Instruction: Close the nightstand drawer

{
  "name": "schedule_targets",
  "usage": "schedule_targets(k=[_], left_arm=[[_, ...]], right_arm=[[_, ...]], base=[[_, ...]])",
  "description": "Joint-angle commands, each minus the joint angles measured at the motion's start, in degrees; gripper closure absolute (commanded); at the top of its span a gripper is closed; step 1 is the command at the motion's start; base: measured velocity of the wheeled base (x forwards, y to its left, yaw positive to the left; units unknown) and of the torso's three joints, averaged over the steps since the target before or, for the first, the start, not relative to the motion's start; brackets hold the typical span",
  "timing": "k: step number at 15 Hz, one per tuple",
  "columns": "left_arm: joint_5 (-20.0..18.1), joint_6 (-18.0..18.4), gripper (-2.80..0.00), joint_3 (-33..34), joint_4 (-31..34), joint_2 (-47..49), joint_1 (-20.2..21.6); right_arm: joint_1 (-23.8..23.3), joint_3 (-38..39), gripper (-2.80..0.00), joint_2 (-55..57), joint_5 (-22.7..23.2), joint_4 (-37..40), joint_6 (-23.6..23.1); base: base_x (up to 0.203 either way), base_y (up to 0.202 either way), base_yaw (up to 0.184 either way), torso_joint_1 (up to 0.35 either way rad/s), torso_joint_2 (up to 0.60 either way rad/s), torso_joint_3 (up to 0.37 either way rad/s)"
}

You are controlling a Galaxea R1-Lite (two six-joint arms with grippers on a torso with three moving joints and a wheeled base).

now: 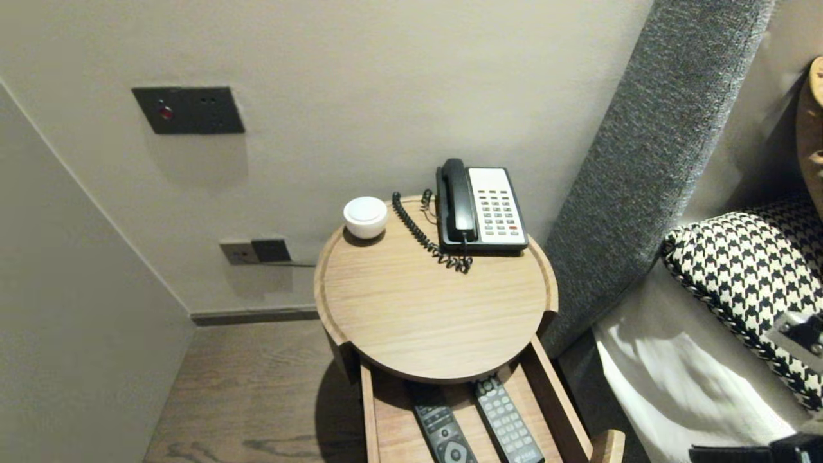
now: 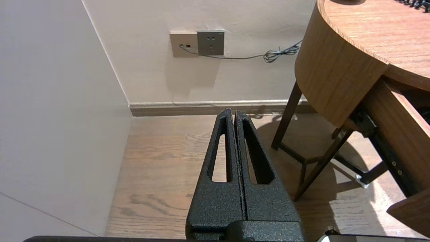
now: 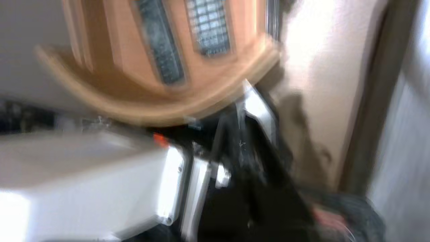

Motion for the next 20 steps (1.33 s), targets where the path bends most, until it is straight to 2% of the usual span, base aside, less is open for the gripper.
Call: schedule_targets(k=[1,4,8,11,13,20], left_arm=[[0.0,0.0,0.00,0.0,0.0,0.0,0.0],[0.0,0.0,0.00,0.0,0.0,0.0,0.0],[0.0,0.0,0.00,0.0,0.0,0.0,0.0],[0.0,0.0,0.00,0.0,0.0,0.0,0.0],[0.0,0.0,0.00,0.0,0.0,0.0,0.0],[0.0,0.0,0.00,0.0,0.0,0.0,0.0]], right_arm=[[-1.9,5.2,0.00,-3.4,0.6,0.3,0.3],[-2.5,10.1,0.00,-0.8,0.5,-0.7,-0.3],[-2.6,16.2,0.00,3.8,0.3,-10.4,-0.8],[-2.6,16.9,0.00,8.3,0.1,-13.5,-1.1],[-2.8,17.6,0.00,10.9,-1.8,-17.0,-3.7],[-2.7,19.3,0.00,15.7,-4.1,-22.5,-4.8]], base=[[0.000,0.000,0.000,0.000,0.00,0.000],[0.000,0.000,0.000,0.000,0.00,0.000],[0.000,0.000,0.000,0.000,0.00,0.000],[0.000,0.000,0.000,0.000,0.00,0.000],[0.000,0.000,0.000,0.000,0.00,0.000],[0.000,0.000,0.000,0.000,0.00,0.000]])
